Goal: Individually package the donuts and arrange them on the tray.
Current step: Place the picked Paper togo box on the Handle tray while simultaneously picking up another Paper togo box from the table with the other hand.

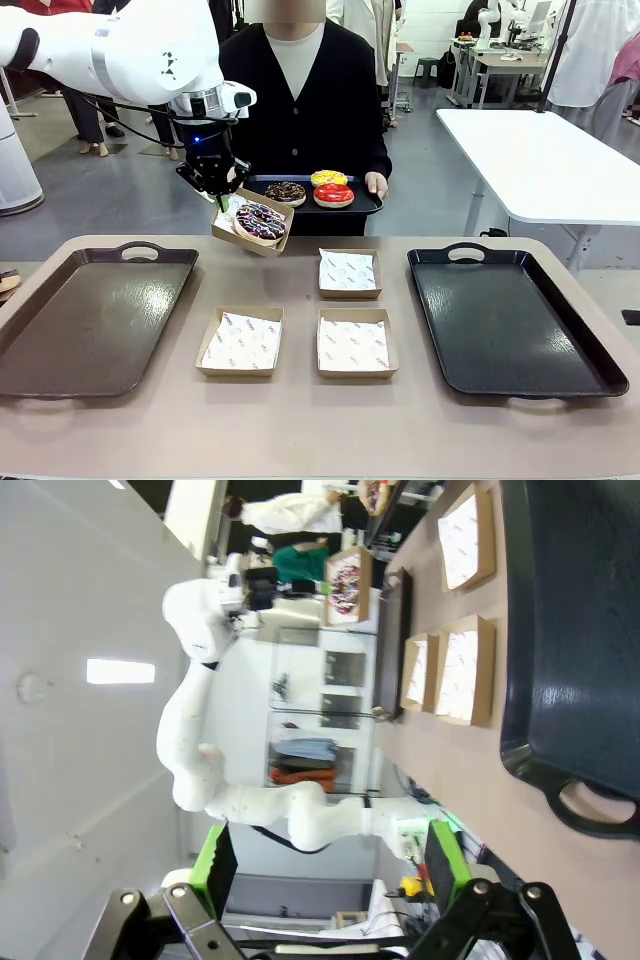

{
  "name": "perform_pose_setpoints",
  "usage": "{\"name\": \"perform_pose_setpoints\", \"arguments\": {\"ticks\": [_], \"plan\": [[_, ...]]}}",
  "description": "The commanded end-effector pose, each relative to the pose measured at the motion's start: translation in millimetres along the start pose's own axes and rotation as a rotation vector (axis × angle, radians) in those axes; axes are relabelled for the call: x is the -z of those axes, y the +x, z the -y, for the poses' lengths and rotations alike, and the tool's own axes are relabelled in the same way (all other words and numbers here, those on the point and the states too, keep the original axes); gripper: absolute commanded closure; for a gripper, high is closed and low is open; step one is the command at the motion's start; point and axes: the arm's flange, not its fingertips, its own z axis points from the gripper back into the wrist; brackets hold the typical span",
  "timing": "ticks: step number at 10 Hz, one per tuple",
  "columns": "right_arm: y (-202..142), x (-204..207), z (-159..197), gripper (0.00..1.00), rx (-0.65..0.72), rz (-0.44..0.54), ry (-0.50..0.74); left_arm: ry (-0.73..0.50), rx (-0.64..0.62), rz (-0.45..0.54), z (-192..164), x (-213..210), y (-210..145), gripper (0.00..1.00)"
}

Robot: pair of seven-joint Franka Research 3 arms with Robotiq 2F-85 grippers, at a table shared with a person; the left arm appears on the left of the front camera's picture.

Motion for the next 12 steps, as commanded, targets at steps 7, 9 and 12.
{"name": "perform_pose_setpoints", "arguments": {"ticks": [7, 9, 12], "plan": [[122, 224, -152, 0.0, -0.125, -0.153, -0.744, -0.048, -0.065, -0.085, -159, -32, -91, 0.99], [131, 276, -127, 0.0, -0.2, -0.185, -0.947, -0.061, -0.125, -0.121, -188, -10, -104, 0.99], [132, 340, -64, 0.0, -0.277, -0.24, -1.068, -0.072, -0.164, -0.159, -209, 21, -106, 0.99]]}}
